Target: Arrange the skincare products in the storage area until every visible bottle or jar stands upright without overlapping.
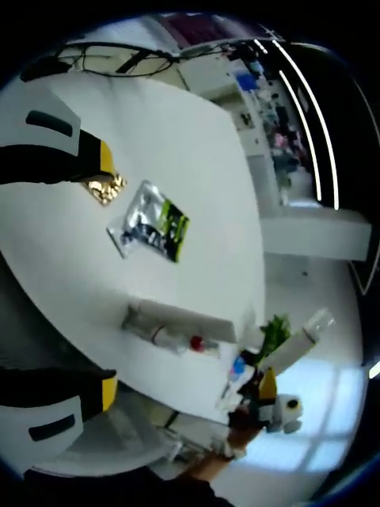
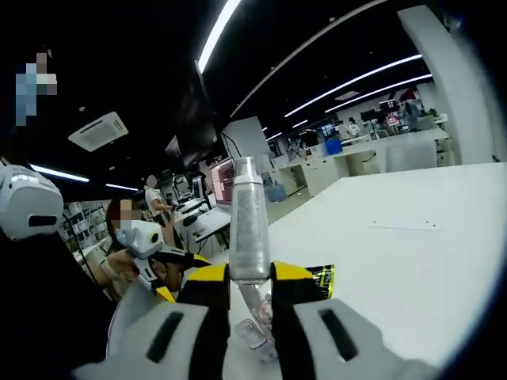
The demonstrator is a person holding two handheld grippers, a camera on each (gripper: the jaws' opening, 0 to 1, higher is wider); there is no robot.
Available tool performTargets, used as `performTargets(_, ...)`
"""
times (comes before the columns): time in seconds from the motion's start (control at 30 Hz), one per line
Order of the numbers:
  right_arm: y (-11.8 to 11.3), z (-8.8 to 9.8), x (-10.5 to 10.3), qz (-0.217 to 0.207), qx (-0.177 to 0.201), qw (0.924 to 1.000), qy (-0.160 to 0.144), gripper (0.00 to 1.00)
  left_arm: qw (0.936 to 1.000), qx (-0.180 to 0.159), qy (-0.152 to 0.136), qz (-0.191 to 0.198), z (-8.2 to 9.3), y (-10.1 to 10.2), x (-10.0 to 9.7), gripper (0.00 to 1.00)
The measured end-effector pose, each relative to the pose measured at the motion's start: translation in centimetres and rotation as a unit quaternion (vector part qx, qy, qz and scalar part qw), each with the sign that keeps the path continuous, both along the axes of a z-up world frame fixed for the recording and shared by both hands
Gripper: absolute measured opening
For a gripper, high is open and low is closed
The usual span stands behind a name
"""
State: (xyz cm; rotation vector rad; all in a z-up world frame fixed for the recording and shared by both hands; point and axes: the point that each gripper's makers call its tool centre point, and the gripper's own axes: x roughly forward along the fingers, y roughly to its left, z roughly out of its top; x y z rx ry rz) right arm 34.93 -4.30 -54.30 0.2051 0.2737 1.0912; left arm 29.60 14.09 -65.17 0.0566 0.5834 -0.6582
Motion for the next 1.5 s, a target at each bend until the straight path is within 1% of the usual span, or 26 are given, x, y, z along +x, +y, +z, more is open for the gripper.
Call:
performTargets(0.1,1.0,0.3,-0.6,0.014,0.006,0.9999,0.0,0.18,0.9995,-0.03,-0.012,0.007,1.0,-0.1,0.1,0.93)
performTargets(0.17,1.8,0.3,-1.2,0.026,-0.001,0.9997,-0.004,0.18,0.9983,-0.052,-0.022,0.013,1.7,-0.2,0.3,0.93)
performTargets(0.23,2.6,-0.2,-1.5,0.034,-0.011,0.9993,-0.005,0.18,0.9975,-0.062,-0.027,0.017,2.0,-0.1,0.5,0.91)
performTargets(0.33,3.5,-0.4,-2.0,0.045,-0.011,0.9989,-0.001,0.18,0.9969,-0.07,-0.029,0.021,2.2,0.0,0.7,0.9)
performTargets(0.43,4.6,-1.0,-2.7,0.057,-0.017,0.9982,0.002,0.18,0.9944,-0.098,-0.038,0.013,3.0,-0.6,0.6,0.87)
performTargets(0.5,5.2,-1.4,-3.1,0.064,-0.017,0.9977,0.008,0.18,0.9916,-0.12,-0.046,0.007,3.8,-1.0,0.5,0.83)
performTargets(0.57,5.8,-1.5,-3.5,0.073,-0.013,0.9972,0.014,0.18,0.9876,-0.148,-0.053,-0.008,4.6,-1.7,0.2,0.79)
performTargets(0.6,6.0,-1.6,-3.7,0.074,-0.014,0.9971,0.014,0.18,0.9839,-0.168,-0.058,-0.013,5.3,-2.1,0.1,0.78)
performTargets(0.7,6.5,-2.1,-4.1,0.081,-0.02,0.9963,0.017,0.18,0.9764,-0.203,-0.071,-0.016,6.4,-2.3,0.3,0.72)
performTargets(0.73,6.7,-2.2,-4.2,0.083,-0.019,0.9962,0.02,0.18,0.9753,-0.208,-0.073,-0.015,6.5,-2.3,0.3,0.69)
performTargets(0.8,6.9,-2.5,-4.4,0.087,-0.019,0.9957,0.025,0.18,0.974,-0.214,-0.073,-0.021,6.6,-2.6,0.2,0.66)
performTargets(0.87,7.1,-3.0,-4.6,0.089,-0.026,0.9953,0.029,0.18,0.9719,-0.222,-0.072,-0.029,6.8,-3.0,0.2,0.65)
performTargets(0.93,7.3,-3.3,-4.7,0.091,-0.027,0.995,0.033,0.18,0.9684,-0.236,-0.072,-0.038,7.2,-3.5,0.1,0.64)
performTargets(1.0,7.6,-3.5,-5.0,0.095,-0.022,0.9945,0.039,0.18,0.9639,-0.252,-0.075,-0.044,7.8,-4.0,0.2,0.62)
performTargets(1.03,7.7,-3.6,-5.1,0.096,-0.02,0.9943,0.042,0.18,0.96,-0.265,-0.076,-0.047,8.2,-4.3,0.3,0.61)
performTargets(1.1,8.0,-3.8,-5.5,0.1,-0.016,0.9937,0.047,0.18,0.9555,-0.279,-0.075,-0.058,8.6,-4.7,0.3,0.58)
performTargets(1.2,8.5,-4.0,-6.0,0.109,-0.009,0.9925,0.055,0.18,0.9522,-0.288,-0.076,-0.067,8.9,-5.1,0.4,0.53)
performTargets(1.3,8.9,-4.2,-6.3,0.113,-0.007,0.9917,0.061,0.18,0.9483,-0.299,-0.073,-0.078,9.2,-5.6,0.6,0.53)
performTargets(1.37,9.2,-4.2,-6.6,0.117,0.001,0.9908,0.067,0.18,0.9461,-0.305,-0.072,-0.081,9.4,-5.9,0.7,0.53)
performTargets(1.5,9.8,-4.0,-7.4,0.132,0.018,0.9879,0.079,0.18,0.9409,-0.318,-0.07,-0.091,9.8,-6.4,0.8,0.49)
